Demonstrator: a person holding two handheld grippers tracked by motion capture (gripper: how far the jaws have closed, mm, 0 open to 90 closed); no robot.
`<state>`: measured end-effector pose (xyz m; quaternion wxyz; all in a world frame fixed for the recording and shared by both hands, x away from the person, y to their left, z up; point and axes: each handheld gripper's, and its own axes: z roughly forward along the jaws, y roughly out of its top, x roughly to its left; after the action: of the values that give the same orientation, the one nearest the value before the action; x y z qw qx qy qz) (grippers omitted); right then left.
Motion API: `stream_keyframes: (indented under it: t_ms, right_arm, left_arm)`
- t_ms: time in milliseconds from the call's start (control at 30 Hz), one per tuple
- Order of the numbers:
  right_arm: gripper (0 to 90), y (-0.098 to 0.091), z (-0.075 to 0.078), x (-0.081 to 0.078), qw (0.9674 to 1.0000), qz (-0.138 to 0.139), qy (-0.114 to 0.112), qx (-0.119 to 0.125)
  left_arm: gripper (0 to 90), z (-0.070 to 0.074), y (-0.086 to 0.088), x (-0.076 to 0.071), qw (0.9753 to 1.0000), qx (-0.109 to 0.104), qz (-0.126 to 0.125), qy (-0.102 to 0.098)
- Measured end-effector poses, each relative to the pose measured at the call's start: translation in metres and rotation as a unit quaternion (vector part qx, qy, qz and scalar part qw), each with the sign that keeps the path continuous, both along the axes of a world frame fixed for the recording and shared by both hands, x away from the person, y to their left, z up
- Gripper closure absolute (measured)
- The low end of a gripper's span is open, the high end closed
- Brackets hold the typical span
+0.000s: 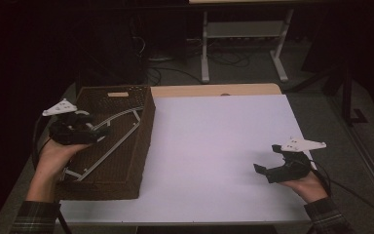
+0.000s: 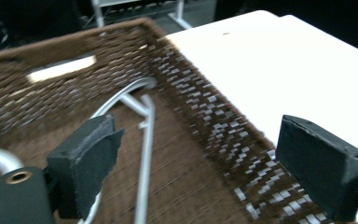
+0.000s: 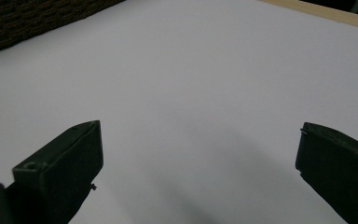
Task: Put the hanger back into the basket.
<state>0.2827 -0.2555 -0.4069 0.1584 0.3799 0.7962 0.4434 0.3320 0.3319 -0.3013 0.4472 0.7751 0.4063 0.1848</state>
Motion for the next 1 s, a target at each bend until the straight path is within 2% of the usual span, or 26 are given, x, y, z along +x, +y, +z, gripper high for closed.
stream_keyframes:
  t_ms: [133, 300, 500, 733, 1000]
  right_arm:
    - [0.3, 0.0, 0.0, -0.001, 1.0, 0.0, 0.0, 0.001]
    - [0.3, -0.001, 0.001, -0.001, 1.0, -0.001, -0.002, 0.004]
    - [0.3, 0.0, 0.002, 0.0, 1.0, 0.0, -0.002, 0.005]
    - [0.3, 0.0, 0.002, 0.0, 1.0, 0.003, -0.002, 0.004]
    - [0.3, 0.0, 0.002, 0.0, 1.0, 0.001, -0.002, 0.006]
  left_arm:
    - [8.2, 0.003, -0.023, -0.002, 0.9997, 0.006, -0.023, -0.003]
    - [4.2, 0.001, -0.054, -0.002, 0.9986, -0.002, -0.052, -0.006]
    - [4.3, -0.006, -0.085, -0.003, 0.9965, -0.014, -0.082, -0.009]
    - [4.3, -0.016, -0.121, -0.004, 0.9933, -0.032, -0.11, -0.013]
    - [4.6, -0.026, -0.16, -0.007, 0.9887, -0.04, -0.143, -0.02]
